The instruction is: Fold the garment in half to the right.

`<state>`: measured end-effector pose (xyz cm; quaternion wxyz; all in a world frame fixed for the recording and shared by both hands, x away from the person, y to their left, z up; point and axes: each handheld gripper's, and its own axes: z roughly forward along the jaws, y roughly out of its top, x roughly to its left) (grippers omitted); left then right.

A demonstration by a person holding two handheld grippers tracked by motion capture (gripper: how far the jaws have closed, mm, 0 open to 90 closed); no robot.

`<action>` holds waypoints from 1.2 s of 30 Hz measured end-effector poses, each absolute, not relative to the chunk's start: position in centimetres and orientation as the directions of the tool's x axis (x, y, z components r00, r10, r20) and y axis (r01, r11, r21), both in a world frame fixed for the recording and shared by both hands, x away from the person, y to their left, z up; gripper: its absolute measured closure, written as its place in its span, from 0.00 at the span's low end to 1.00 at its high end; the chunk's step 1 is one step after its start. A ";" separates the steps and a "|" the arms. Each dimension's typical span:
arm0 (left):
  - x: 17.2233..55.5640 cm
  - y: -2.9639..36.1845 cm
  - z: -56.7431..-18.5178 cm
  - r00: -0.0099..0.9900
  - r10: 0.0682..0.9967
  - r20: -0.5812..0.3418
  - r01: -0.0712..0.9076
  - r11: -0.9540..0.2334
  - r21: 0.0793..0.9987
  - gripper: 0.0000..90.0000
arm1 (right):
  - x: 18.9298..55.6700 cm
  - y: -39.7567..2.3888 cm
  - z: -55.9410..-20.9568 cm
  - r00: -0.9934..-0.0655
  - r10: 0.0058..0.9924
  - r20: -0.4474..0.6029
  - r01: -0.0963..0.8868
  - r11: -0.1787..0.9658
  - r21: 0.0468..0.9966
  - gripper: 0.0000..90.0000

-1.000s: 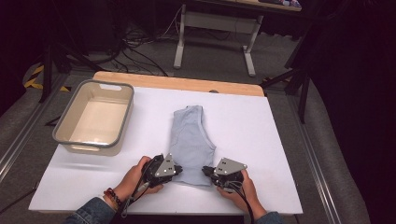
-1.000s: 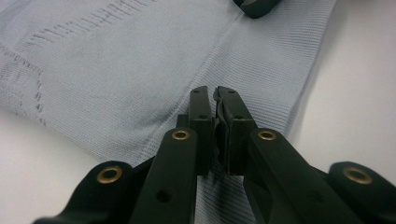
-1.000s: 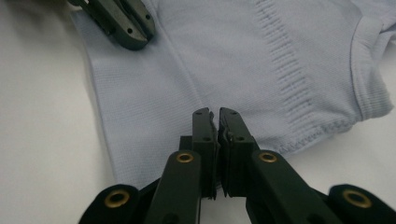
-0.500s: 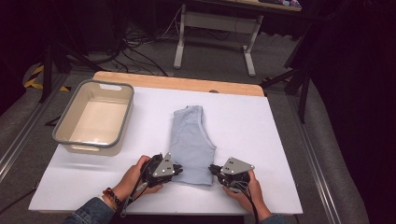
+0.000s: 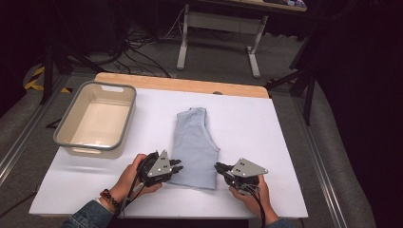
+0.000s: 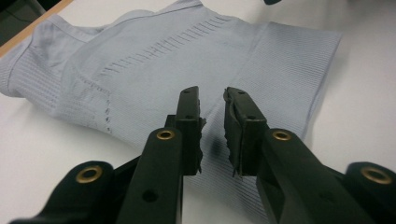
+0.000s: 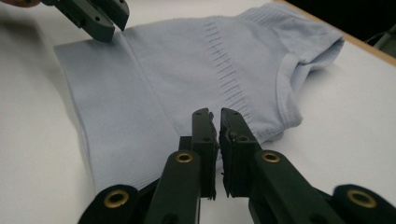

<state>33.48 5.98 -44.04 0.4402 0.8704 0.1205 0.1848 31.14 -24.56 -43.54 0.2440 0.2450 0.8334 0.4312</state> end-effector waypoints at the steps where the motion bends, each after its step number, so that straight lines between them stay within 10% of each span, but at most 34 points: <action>1: 33.5 6.0 -44.0 0.902 0.374 0.216 0.047 -0.582 0.812 0.81 | 31.1 -24.7 -43.3 -0.758 0.622 -0.196 0.189 0.497 0.847 0.93; 36: 33.4 7.7 -42.9 0.841 0.478 0.253 0.019 -0.494 0.870 0.14 | 30.7 -25.4 -42.2 -0.642 0.730 -0.235 0.124 0.401 0.908 0.17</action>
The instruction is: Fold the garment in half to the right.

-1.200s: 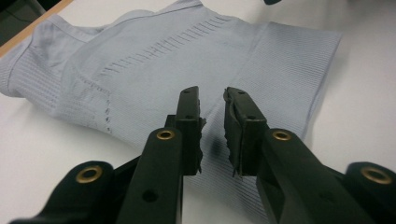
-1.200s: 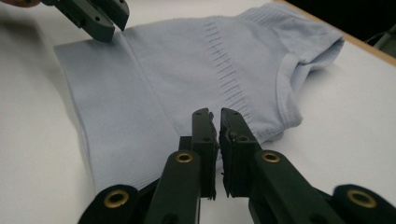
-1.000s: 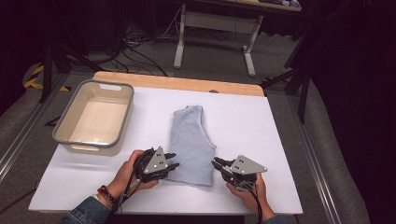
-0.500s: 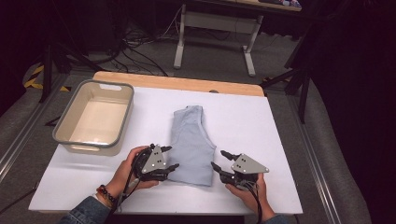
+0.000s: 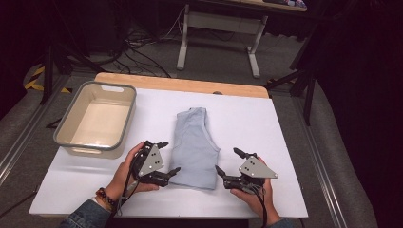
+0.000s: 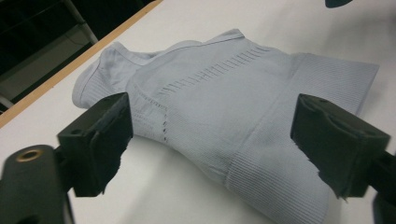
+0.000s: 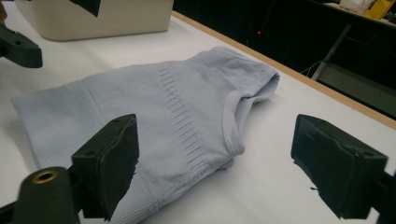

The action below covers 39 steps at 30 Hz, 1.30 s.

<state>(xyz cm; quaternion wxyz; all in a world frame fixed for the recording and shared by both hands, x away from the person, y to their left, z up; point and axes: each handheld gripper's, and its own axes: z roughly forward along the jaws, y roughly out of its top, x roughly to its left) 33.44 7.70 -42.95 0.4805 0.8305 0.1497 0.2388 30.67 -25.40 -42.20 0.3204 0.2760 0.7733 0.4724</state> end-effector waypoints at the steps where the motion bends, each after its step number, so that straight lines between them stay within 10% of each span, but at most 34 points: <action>1: 33.4 7.8 -42.9 0.840 0.481 0.253 0.018 -0.489 0.872 0.13 | 30.6 -25.4 -42.1 -0.636 0.734 -0.238 0.124 0.401 0.908 0.16; 39: 30.1 17.4 -44.9 0.750 0.637 0.176 0.137 -0.410 0.902 0.10 | 28.8 -28.1 -43.2 -0.593 0.755 -0.282 0.119 0.428 0.896 0.18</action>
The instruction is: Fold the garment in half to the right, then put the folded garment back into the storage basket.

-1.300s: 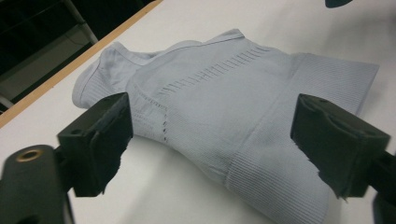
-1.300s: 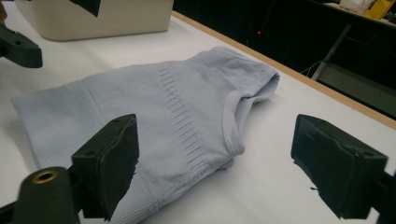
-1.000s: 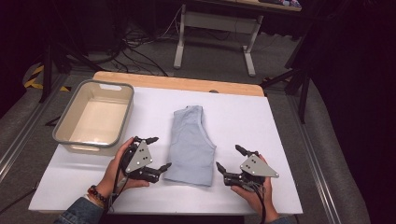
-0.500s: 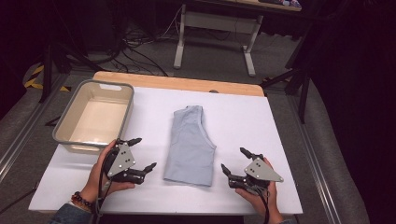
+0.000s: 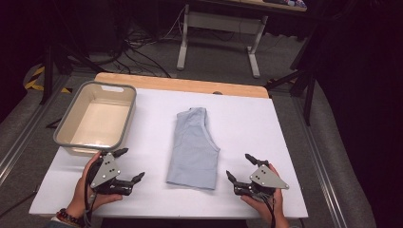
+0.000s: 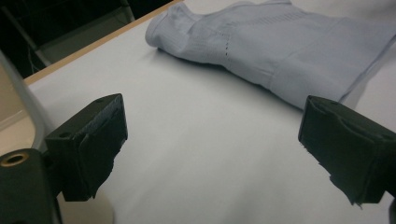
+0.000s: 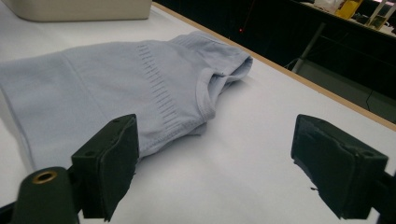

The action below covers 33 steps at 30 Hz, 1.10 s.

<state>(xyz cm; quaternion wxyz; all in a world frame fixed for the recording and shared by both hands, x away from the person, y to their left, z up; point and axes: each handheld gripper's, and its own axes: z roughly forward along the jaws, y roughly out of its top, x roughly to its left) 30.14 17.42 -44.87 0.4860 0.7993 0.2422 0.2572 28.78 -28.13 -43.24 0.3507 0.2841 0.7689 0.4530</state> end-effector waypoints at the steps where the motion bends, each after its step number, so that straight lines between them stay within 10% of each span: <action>1: 30.1 17.6 -44.9 0.744 0.643 0.181 0.138 -0.414 0.900 0.10 | 28.7 -28.1 -43.4 -0.598 0.747 -0.290 0.114 0.437 0.892 0.18; 33: 29.3 19.3 -45.5 0.717 0.681 0.148 0.200 -0.405 0.892 0.09 | 30.2 -27.9 -44.0 -0.601 0.755 -0.262 0.161 0.436 0.885 0.18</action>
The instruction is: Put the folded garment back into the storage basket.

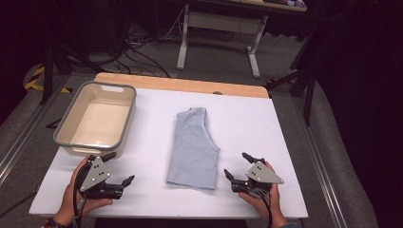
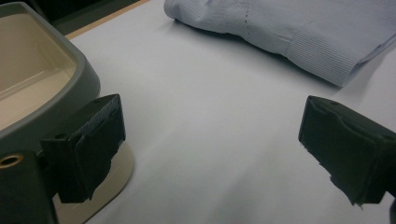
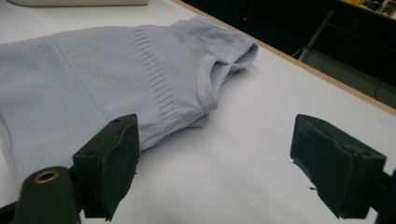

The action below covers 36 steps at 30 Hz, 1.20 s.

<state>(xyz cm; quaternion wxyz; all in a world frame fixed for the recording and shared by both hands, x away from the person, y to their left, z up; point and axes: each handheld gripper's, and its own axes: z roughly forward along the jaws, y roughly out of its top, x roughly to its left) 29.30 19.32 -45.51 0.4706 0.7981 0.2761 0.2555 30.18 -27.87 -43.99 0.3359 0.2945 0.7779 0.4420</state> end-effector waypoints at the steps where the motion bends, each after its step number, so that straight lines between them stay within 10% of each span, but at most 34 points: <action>1: 29.3 19.4 -45.5 0.715 0.683 0.150 0.201 -0.406 0.891 0.09 | 30.2 -27.9 -44.0 -0.599 0.756 -0.264 0.162 0.437 0.885 0.18; 36: 31.7 12.2 -45.3 0.809 0.588 0.010 0.295 -0.421 0.857 0.14 | 38.6 -26.3 -40.5 -0.631 0.774 -0.059 0.324 0.332 0.886 0.17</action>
